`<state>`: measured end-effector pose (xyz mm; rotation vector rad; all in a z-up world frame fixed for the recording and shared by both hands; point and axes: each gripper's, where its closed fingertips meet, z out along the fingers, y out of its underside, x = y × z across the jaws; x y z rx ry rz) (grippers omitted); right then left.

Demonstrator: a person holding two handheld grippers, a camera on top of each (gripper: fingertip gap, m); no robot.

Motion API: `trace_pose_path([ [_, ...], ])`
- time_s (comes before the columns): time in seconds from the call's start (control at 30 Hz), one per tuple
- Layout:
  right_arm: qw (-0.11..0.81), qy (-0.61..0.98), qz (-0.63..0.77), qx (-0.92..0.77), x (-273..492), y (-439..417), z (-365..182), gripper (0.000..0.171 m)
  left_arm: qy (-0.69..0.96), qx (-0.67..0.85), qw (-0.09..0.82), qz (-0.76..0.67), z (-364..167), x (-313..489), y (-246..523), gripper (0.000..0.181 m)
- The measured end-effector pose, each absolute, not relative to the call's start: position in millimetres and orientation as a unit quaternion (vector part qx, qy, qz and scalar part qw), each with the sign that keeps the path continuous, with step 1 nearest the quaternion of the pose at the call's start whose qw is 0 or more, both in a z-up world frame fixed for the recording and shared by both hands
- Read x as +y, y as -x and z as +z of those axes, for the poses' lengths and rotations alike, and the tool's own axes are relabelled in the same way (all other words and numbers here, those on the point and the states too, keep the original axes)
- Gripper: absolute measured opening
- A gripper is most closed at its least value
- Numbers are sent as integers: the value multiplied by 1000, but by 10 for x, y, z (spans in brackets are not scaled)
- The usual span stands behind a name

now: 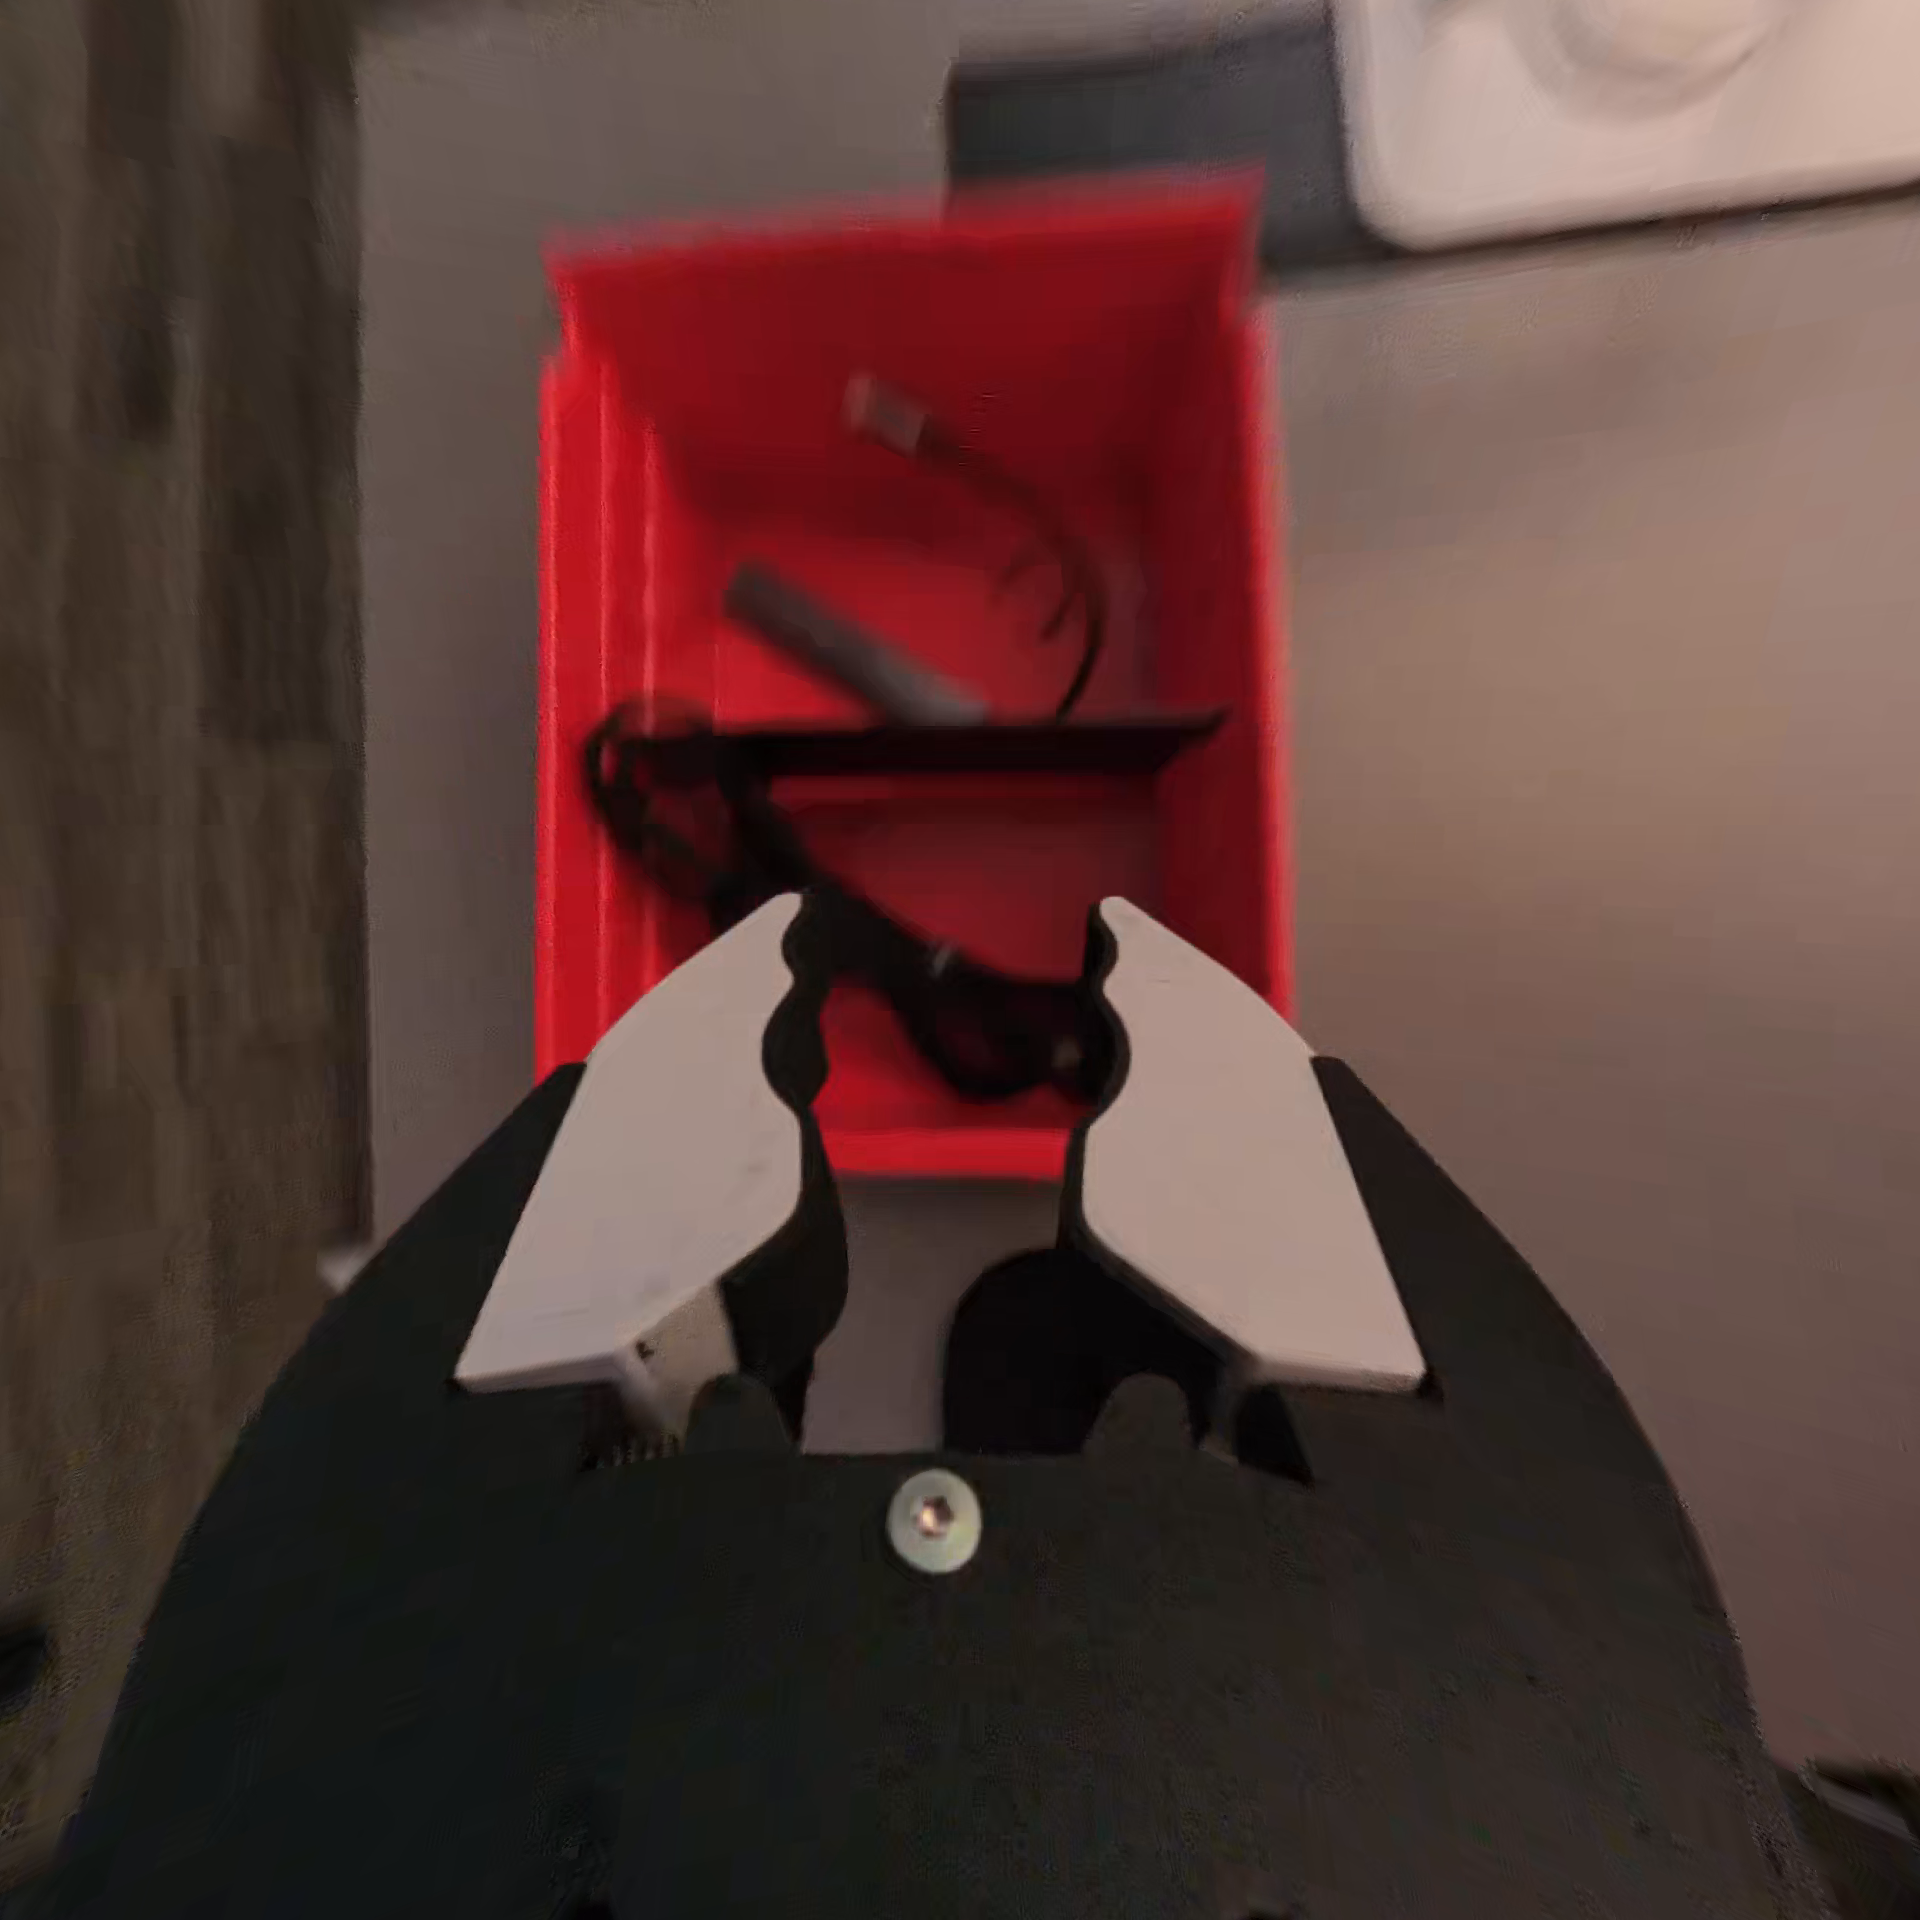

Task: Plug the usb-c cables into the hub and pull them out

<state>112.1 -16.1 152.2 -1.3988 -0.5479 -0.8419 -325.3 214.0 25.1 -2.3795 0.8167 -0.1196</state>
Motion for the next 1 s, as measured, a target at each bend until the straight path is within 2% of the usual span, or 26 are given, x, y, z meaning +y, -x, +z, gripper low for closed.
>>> trace_pose_path([
  [0.03,644,621,-372,-247,-128,-1114,1476,46,919,296,257,-41,59,2185,3420,47],
  [0.2,606,647,-395,-240,-123,-1269,1346,53,958,229,140,-102,-486,2392,3714,44],
  [0.43,631,644,-369,-224,-273,-1328,1402,53,972,222,31,-74,-986,2403,3834,53],
  [0.67,604,660,-372,-248,-235,-1308,1274,53,977,205,9,-64,-1213,2525,3784,52],
  [0.83,573,678,-376,-265,-186,-1320,1138,52,976,209,-2,-67,-1254,2549,3763,45],
  [1.0,560,686,-377,-272,-162,-1330,1078,52,967,235,28,-94,-1045,2529,3658,29],
])
